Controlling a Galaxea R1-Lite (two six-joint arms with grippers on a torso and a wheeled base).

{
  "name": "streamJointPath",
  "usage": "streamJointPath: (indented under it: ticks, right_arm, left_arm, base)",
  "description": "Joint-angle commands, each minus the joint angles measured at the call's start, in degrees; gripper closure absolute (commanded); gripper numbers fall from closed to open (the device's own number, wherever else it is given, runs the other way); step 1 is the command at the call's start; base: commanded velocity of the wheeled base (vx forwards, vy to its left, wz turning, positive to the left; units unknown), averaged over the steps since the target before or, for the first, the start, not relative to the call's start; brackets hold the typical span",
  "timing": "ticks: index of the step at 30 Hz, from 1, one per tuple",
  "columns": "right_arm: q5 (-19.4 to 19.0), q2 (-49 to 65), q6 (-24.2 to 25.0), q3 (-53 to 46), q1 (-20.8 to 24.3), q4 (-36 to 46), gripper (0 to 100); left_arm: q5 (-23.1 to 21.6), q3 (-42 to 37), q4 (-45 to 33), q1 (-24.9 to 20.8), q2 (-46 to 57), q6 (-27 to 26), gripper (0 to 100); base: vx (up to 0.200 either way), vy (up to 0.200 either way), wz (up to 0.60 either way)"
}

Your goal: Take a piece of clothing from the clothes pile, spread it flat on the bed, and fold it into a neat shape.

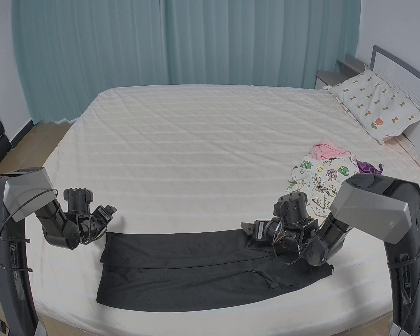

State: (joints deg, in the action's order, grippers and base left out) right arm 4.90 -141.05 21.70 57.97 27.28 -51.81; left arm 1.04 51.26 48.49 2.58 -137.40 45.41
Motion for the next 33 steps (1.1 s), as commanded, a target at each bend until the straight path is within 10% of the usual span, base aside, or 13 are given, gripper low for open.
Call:
streamJointPath:
  ticks: [1, 8, 9, 29, 30, 33]
  right_arm:
    - [1.08, -4.33, -3.42, 3.12, 1.11, 0.66, 0]
    - [1.25, -6.7, -7.55, 5.58, 1.11, 0.75, 0]
    - [1.34, -7.23, -7.55, 6.55, 1.11, 1.1, 100]
    - [4.15, -7.67, -7.55, 8.65, 3.57, -2.51, 100]
    - [4.15, -7.67, -7.64, 8.65, 3.57, -2.51, 0]
    - [4.33, -7.58, -7.29, 8.74, 3.57, -3.12, 0]
  left_arm:
    - [0.02, -0.2, 0.02, 0.05, 0.12, 0.03, 0]
    - [0.02, -0.37, 0.11, 0.05, 0.12, 0.03, 0]
    - [0.02, -0.46, 0.11, 0.05, 0.12, 0.03, 0]
    - [0.02, -0.46, 0.11, 0.05, 0.03, 0.03, 0]
    - [0.02, -0.46, 0.11, 0.05, 0.03, 0.03, 0]
    - [0.02, -0.46, 0.11, 0.05, 0.03, -0.06, 0]
  base:
    - [0.0, 0.0, 0.0]
    - [0.0, 0.0, 0.0]
    - [0.0, 0.0, 0.0]
    - [0.0, 0.0, 0.0]
    - [0.0, 0.0, 0.0]
    - [0.0, 0.0, 0.0]
